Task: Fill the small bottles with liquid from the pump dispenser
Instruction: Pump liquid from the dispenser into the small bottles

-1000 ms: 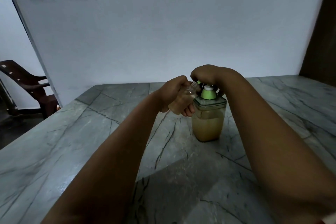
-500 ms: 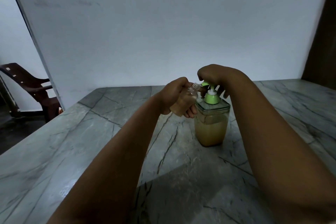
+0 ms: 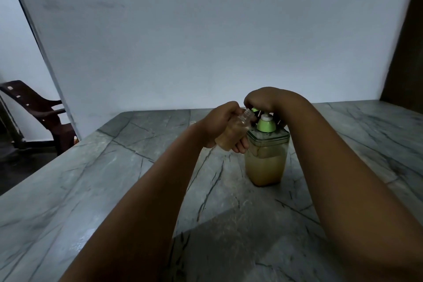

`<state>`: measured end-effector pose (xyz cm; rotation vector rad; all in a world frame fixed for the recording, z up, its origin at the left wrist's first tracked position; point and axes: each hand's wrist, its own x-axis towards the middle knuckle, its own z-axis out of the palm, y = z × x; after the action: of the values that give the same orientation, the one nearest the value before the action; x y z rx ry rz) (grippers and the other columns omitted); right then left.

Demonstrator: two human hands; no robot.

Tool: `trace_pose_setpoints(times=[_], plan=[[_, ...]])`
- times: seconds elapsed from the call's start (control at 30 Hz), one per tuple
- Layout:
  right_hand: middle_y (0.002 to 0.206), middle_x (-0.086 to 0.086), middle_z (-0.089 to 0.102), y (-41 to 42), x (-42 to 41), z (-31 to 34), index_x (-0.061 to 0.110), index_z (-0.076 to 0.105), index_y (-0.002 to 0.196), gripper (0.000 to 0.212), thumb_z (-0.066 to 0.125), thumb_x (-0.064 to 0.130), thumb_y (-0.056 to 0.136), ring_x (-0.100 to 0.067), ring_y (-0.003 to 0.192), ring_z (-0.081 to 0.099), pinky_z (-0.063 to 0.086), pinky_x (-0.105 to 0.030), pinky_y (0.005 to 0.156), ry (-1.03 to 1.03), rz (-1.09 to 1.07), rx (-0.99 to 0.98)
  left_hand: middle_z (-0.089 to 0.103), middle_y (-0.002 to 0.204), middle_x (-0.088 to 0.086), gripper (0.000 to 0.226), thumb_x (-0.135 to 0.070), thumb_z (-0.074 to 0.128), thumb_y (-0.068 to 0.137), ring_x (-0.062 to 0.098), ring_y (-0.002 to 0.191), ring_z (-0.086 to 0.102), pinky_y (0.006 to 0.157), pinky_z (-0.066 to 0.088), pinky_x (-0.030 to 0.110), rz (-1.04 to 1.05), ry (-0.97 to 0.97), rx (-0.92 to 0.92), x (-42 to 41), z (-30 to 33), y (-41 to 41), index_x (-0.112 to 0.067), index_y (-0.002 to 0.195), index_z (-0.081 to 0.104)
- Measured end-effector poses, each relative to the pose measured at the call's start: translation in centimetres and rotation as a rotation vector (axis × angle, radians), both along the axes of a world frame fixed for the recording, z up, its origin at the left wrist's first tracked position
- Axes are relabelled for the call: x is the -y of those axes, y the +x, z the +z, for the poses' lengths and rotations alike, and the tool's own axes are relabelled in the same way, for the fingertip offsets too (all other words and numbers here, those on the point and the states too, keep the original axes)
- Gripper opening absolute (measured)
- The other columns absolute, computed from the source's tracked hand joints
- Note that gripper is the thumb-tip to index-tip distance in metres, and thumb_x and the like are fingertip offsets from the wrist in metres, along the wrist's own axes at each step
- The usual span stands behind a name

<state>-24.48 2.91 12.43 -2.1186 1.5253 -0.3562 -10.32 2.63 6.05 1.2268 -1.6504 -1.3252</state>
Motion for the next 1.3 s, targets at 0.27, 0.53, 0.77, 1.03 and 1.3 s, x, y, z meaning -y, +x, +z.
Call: trace_pose_setpoints(times=[0.27,0.53,0.77,1.03,1.3], plan=[[0.075,-0.011,0.055,-0.3,0.5,0.1,0.006,0.049,0.081,0.024,0.035,0.020,0.095,-0.023,0.058,0.041,0.039,-0.028,0.062,0.031,-0.044,0.137,0.066,0.063,0.021,0.059,-0.029,0.017,0.093,0.031,0.054,0.064,0.054,0.051,0.029,-0.009,0.001,-0.005,0.3,-0.1,0.2,0.016,0.112,0.051],[0.066,-0.009,0.048,0.0,0.1,-0.2,0.006,0.047,0.066,0.029,0.034,0.009,0.092,-0.020,0.053,0.035,0.031,-0.022,0.054,-0.002,-0.015,0.016,0.066,0.062,0.020,0.057,-0.029,0.016,0.094,0.030,0.054,0.063,0.054,0.051,0.029,-0.011,-0.001,-0.006,-0.1,-0.1,0.0,0.011,0.114,0.052],[0.072,-0.010,0.053,-0.4,0.6,0.0,0.006,0.048,0.087,0.027,0.034,0.026,0.096,-0.023,0.059,0.042,0.038,-0.027,0.060,0.046,-0.039,0.142,0.066,0.063,0.022,0.050,-0.029,0.018,0.093,0.032,0.055,0.063,0.056,0.051,0.031,-0.016,-0.003,-0.016,0.1,-0.2,0.1,0.003,0.104,0.055],[0.071,-0.008,0.053,0.0,0.4,-0.4,0.007,0.050,0.075,0.026,0.036,0.019,0.094,-0.023,0.060,0.043,0.040,-0.030,0.064,0.021,-0.035,0.056,0.066,0.064,0.022,0.056,-0.030,0.018,0.093,0.032,0.055,0.063,0.057,0.050,0.031,-0.006,-0.010,0.010,0.2,-0.3,0.1,0.012,0.104,0.055],[0.072,-0.011,0.046,0.0,0.7,-0.3,0.004,0.047,0.083,0.018,0.034,0.010,0.093,-0.024,0.062,0.041,0.039,-0.027,0.058,-0.006,-0.027,0.033,0.066,0.063,0.022,0.058,-0.029,0.017,0.094,0.032,0.055,0.063,0.059,0.049,0.033,0.000,-0.026,0.010,0.4,-0.2,0.1,0.014,0.115,0.051]])
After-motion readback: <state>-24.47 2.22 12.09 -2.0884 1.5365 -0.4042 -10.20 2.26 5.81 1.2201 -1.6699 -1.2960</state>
